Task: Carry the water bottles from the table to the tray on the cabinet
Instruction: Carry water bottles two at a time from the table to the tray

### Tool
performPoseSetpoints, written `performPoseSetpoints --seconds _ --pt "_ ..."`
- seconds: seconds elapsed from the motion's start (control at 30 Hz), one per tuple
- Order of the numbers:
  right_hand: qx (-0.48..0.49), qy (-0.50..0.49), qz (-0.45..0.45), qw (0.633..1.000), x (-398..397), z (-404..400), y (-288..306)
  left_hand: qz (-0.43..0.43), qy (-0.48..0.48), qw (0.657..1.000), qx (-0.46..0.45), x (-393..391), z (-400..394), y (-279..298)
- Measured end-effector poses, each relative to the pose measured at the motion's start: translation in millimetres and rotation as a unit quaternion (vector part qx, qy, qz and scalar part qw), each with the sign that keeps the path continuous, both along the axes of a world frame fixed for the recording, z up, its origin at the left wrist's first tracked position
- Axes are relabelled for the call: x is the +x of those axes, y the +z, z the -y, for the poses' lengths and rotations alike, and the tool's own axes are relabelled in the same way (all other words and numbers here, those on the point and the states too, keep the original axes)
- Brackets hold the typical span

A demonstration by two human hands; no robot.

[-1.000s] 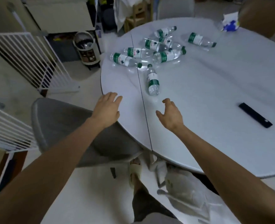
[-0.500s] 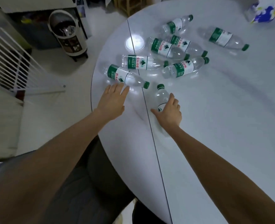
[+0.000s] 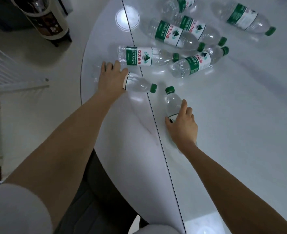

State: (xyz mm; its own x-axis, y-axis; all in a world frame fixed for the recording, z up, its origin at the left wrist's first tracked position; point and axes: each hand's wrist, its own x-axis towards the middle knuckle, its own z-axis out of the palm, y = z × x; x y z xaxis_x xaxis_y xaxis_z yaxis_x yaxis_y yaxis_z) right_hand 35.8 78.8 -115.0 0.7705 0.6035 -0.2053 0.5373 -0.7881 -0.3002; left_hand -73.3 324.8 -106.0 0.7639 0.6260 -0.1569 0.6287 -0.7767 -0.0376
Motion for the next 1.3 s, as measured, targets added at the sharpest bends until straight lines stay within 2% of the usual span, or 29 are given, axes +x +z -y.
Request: performPoseSetpoints --seconds 0.17,0.3,0.4,0.5,0.6,0.73,0.83,0.93,1.0,1.1,1.3 --pt "0.003 0.003 0.0 1.0 3 -6 0 0.063 0.017 0.998 -0.025 -34 25 -16" --pt "-0.03 -0.008 0.013 0.999 -5 -11 2 0.063 0.038 0.997 0.009 -58 61 -23" --pt "-0.036 -0.02 -0.008 0.999 -8 1 7 0.067 0.106 0.991 -0.038 -73 86 -14" --pt "0.005 -0.008 -0.039 0.999 -15 34 11 0.106 0.171 0.974 -0.109 -91 122 1" --pt "0.125 -0.028 -0.076 0.989 -35 65 28 0.198 0.224 0.934 -0.196 -103 166 22" --pt "0.31 -0.099 -0.145 0.934 -77 95 67 0.317 0.274 0.856 -0.302 -110 214 50" --pt "0.379 -0.148 -0.16 0.899 -126 144 95 0.392 0.257 0.783 -0.408 -127 251 73" --pt "0.422 -0.219 -0.17 0.864 -182 205 105 0.414 0.225 0.732 -0.492 -149 291 90" --pt "0.439 -0.264 -0.164 0.843 -212 246 109 0.405 0.198 0.718 -0.53 -158 320 101" --pt "0.463 -0.322 -0.133 0.815 -245 308 124 0.387 0.146 0.717 -0.561 -158 373 120" --pt "0.5 -0.448 0.001 0.741 -280 448 158 0.337 0.012 0.711 -0.617 -132 520 157"
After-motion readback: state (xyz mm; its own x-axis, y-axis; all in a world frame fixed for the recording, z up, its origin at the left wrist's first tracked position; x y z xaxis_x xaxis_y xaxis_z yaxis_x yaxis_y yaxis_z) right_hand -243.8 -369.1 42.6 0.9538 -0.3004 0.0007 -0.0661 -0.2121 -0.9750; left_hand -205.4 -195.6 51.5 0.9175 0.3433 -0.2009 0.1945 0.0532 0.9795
